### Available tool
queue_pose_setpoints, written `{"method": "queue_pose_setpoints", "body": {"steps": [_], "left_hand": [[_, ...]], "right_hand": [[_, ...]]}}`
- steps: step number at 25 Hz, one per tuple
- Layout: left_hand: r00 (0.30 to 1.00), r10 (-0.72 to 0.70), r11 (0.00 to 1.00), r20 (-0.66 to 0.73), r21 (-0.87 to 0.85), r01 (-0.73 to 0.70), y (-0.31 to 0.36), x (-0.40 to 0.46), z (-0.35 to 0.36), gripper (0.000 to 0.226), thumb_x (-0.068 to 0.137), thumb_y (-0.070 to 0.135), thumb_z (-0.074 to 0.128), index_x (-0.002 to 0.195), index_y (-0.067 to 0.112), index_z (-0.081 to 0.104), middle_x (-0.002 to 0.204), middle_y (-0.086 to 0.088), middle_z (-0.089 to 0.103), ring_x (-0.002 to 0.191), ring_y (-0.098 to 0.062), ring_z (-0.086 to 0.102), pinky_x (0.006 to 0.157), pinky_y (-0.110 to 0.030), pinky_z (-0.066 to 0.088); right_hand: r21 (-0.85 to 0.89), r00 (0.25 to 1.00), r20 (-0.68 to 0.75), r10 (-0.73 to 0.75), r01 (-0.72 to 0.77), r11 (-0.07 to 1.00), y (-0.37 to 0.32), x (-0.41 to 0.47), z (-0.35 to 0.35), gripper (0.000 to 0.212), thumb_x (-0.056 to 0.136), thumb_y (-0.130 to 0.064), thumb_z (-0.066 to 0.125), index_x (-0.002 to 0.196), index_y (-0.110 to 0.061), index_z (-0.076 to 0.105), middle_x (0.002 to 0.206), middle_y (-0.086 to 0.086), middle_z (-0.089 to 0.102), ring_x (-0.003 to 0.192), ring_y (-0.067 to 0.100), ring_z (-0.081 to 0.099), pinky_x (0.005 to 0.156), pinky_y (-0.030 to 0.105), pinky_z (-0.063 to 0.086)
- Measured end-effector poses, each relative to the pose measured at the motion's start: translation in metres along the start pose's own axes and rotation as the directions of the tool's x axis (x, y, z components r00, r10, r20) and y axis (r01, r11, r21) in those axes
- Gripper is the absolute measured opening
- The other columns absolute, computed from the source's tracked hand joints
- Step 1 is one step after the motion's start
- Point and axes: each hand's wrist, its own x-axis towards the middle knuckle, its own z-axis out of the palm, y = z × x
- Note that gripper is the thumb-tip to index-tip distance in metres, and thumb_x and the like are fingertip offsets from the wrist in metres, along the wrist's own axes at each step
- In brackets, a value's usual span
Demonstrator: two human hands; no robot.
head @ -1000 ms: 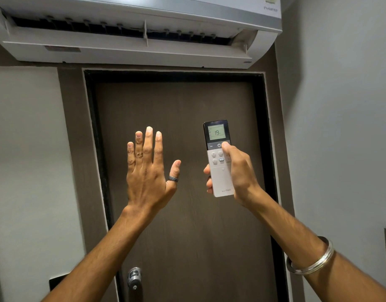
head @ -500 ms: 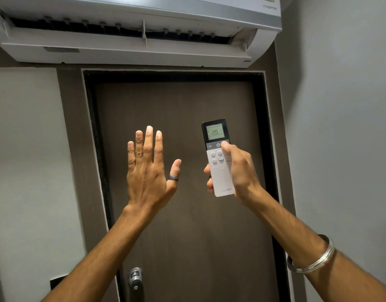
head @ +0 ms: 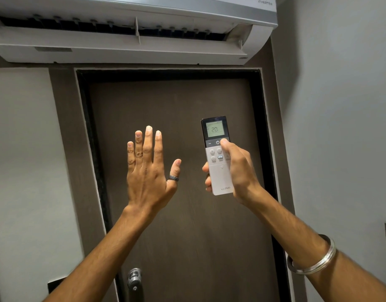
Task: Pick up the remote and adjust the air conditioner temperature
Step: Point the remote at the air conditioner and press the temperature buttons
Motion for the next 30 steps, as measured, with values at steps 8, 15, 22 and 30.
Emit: {"method": "queue_pose_setpoints", "body": {"steps": [8,15,22,30], "left_hand": [[1.0,0.007,1.0,-0.007,0.003,-0.007,0.004,0.003,0.002,0.081,0.103,0.055,0.037,0.164,0.006,0.018,0.174,-0.017,0.007,0.162,-0.033,0.001,0.132,-0.05,0.003],[1.0,0.014,1.0,-0.023,0.004,-0.014,0.007,0.005,0.002,0.081,0.103,0.056,0.036,0.164,0.006,0.018,0.174,-0.016,0.007,0.162,-0.033,0.0,0.132,-0.048,-0.001],[0.999,0.026,1.0,-0.04,-0.007,-0.026,0.008,0.008,-0.003,0.08,0.103,0.055,0.037,0.164,0.005,0.02,0.174,-0.018,0.01,0.161,-0.034,0.003,0.132,-0.048,0.0],[0.999,0.02,0.999,-0.031,-0.028,-0.02,0.009,0.013,-0.013,0.081,0.103,0.055,0.037,0.164,0.005,0.018,0.174,-0.017,0.009,0.161,-0.035,0.002,0.132,-0.048,-0.001]], "right_hand": [[0.01,1.0,-0.013,0.009,-0.009,1.0,0.0,0.001,-0.005,0.04,0.112,-0.043,0.04,0.102,-0.013,0.064,0.073,0.012,0.077,0.05,0.03,0.071,0.051,0.039,0.062],[0.01,1.0,-0.015,0.009,-0.009,1.0,0.0,0.002,-0.008,0.041,0.111,-0.044,0.041,0.105,-0.011,0.065,0.075,0.013,0.078,0.052,0.03,0.071,0.055,0.041,0.063],[0.042,1.0,0.003,-0.009,0.008,0.999,-0.001,0.001,-0.007,0.047,0.108,-0.047,0.043,0.106,-0.006,0.065,0.075,0.016,0.077,0.05,0.034,0.069,0.052,0.043,0.062],[-0.022,1.0,0.011,0.014,-0.014,1.0,-0.015,0.001,-0.002,0.032,0.095,-0.044,0.075,0.101,-0.014,0.063,0.074,0.011,0.078,0.051,0.03,0.072,0.051,0.041,0.062]]}}
